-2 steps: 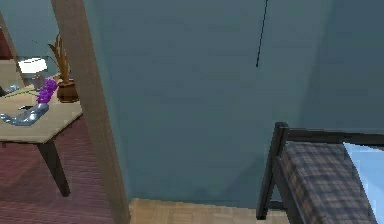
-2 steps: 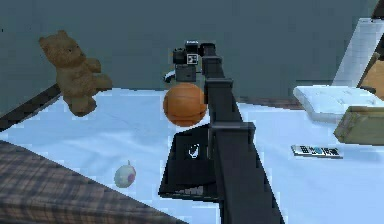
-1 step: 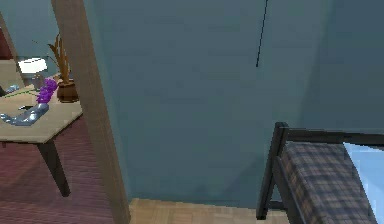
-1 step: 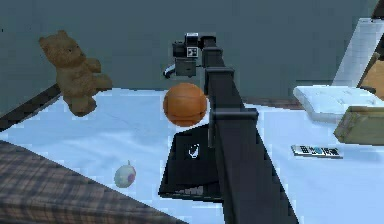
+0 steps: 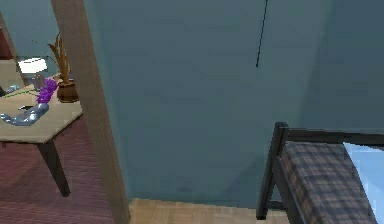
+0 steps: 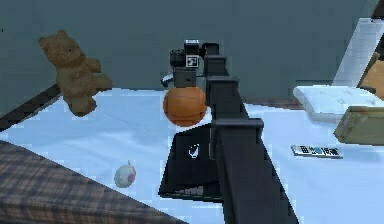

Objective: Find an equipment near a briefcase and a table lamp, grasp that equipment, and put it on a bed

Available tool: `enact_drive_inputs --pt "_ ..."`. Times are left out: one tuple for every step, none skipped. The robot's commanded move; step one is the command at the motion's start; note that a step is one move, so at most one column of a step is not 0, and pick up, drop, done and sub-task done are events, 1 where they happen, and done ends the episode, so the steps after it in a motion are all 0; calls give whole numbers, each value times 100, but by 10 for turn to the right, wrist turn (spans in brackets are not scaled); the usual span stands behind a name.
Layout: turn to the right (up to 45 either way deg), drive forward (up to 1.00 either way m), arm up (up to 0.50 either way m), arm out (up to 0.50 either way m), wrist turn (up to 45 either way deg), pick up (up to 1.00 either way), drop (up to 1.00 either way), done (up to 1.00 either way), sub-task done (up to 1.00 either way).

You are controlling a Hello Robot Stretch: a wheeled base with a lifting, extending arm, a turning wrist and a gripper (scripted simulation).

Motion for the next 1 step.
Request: enact_drive_inputs --pt "0 0 0 0 0 0 0 100 0"
